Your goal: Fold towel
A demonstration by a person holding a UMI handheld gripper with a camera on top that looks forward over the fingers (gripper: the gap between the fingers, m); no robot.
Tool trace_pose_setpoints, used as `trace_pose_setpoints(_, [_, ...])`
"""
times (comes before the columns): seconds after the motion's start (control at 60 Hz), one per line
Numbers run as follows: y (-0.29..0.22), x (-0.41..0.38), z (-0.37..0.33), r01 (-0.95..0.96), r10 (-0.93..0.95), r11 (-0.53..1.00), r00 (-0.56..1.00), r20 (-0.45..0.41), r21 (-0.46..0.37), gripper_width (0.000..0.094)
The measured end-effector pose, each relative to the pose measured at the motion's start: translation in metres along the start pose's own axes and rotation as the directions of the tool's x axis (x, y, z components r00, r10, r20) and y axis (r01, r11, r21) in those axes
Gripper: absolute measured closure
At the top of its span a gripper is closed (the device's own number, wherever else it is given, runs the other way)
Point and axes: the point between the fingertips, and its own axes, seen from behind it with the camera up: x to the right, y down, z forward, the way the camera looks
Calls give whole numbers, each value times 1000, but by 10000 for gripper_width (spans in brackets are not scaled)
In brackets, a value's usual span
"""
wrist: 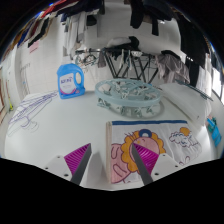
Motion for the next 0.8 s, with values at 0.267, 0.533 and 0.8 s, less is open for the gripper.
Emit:
trace_pose_setpoints(0.267, [2, 8, 14, 66, -67, 997, 997, -30, -34, 739])
trace_pose_setpoints(0.533, [-8, 19, 3, -3, 1, 997, 1000, -27, -79, 923])
trace_pose_setpoints(0.8, [-83, 118, -55, -81, 82, 996, 996, -26, 27, 918])
